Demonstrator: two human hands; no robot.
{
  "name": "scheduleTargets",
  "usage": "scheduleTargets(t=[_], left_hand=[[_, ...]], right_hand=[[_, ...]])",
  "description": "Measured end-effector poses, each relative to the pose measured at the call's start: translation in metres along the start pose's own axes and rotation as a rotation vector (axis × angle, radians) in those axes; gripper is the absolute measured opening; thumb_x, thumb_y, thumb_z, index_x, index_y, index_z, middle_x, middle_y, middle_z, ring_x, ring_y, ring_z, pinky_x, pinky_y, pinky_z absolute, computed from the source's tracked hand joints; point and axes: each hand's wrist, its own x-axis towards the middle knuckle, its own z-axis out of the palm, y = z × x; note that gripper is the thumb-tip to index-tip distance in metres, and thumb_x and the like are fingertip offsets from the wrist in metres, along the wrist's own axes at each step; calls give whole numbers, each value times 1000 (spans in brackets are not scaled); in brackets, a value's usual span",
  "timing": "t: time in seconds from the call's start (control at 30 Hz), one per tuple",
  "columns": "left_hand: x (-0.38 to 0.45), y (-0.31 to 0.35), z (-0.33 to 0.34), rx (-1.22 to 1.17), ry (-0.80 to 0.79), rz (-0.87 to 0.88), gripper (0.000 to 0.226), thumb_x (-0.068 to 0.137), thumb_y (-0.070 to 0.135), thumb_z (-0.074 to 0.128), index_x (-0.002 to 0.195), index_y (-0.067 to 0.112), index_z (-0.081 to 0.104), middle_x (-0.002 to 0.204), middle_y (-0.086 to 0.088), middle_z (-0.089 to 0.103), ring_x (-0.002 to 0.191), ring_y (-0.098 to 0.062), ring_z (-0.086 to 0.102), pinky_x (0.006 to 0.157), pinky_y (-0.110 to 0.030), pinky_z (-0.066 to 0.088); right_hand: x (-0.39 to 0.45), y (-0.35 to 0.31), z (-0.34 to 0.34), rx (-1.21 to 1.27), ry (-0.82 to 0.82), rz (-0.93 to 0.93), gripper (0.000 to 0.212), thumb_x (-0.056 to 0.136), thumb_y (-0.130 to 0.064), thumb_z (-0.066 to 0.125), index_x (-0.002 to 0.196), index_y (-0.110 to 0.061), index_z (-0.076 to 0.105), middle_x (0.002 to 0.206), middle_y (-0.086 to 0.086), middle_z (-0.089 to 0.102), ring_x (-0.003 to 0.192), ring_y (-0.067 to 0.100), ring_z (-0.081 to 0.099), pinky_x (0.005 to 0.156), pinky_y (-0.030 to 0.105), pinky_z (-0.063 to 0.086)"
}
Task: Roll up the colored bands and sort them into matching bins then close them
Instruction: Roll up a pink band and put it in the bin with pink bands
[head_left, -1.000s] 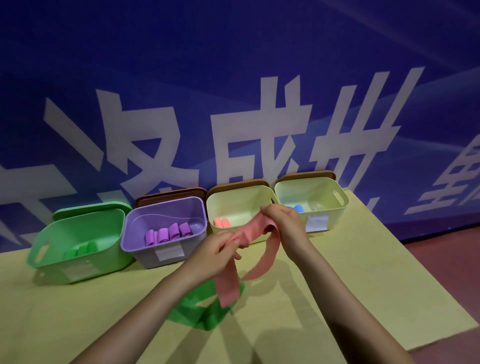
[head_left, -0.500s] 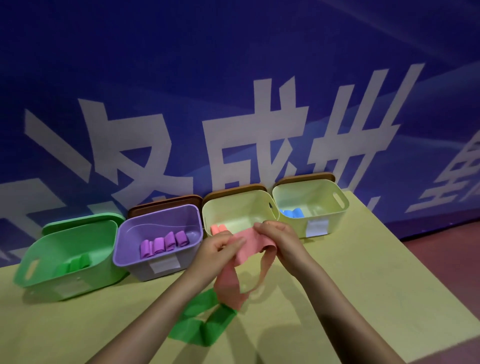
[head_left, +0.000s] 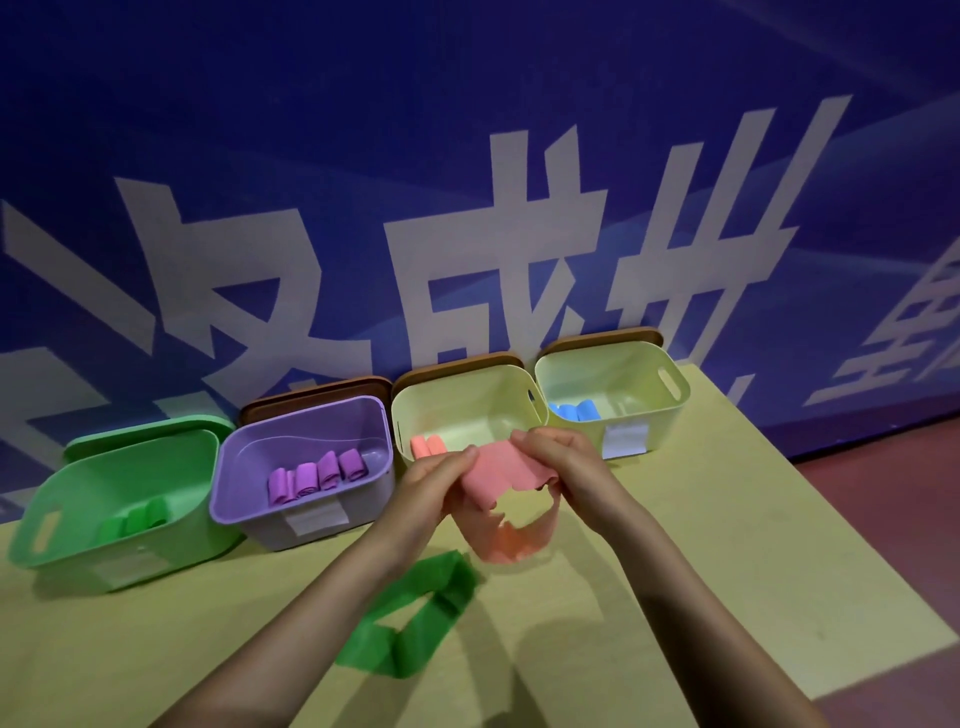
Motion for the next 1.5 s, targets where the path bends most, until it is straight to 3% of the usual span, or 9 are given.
scheduleTargets(t=[0.13,0.23,0.43,0.77,1.0,1.17,1.27,1.37,1.5], left_hand=[[-4,1,2,0,-6,53,26,98,11,43,92,13,68,76,6,70,80,-10,60,81,-30,45],[-7,0,0,97,20,123,25,98,12,44,100,19,67,92,4,68,94,-12,57,91,-31,42],[-22,-1,-4,262,54,250,29,99,6,42,101,27,62,94,13,63,74,18,55,69,-4,43],[-51,-2,-29,394,107,307,29,99,9,45,98,35,57,95,16,60,76,22,53,67,-1,41],[-45,2,-55,585,200,375,18,95,32,52,84,30,66,77,5,65,70,2,58,60,-12,43],[-37,5,-71,559,153,372,23,88,46,57,107,34,57,109,12,58,98,6,54,72,-9,43],[-37,12,-65,443,1,340,15,94,35,55,107,31,61,104,11,65,94,3,60,73,-10,46],[-36,22,-58,266,45,339,22,97,17,50,92,28,68,83,9,72,80,-2,64,68,-12,49],[-31,28,-59,185,41,314,15,91,24,60,82,24,73,82,-7,66,75,-17,57,65,-27,44]], right_hand=[[-1,5,4,-118,4,-62,9,86,-16,66,81,-10,61,73,7,59,69,15,57,66,21,45],[-6,9,8,-131,27,-100,22,93,-14,59,111,-25,65,104,1,67,101,11,62,91,27,49],[-23,2,28,-9,32,-192,19,88,-22,58,92,-8,71,88,1,70,84,13,63,77,30,52],[-31,-3,68,9,76,-256,22,83,3,66,83,-18,72,75,-11,72,74,4,65,70,17,49],[-33,-13,88,1,116,-304,20,83,3,67,76,-15,71,71,-10,69,71,3,61,70,17,47],[-30,-26,90,32,108,-282,17,87,4,59,78,-9,64,71,-8,62,69,6,56,68,20,46],[-29,-37,92,-22,53,-301,13,87,3,61,80,-7,65,68,-8,61,64,7,54,62,23,46],[-26,-48,93,-62,40,-341,10,87,2,62,82,-5,66,65,-12,61,59,1,51,58,19,42],[-19,-53,92,7,44,-340,15,86,3,62,79,-8,67,63,-10,60,54,4,47,57,17,40]])
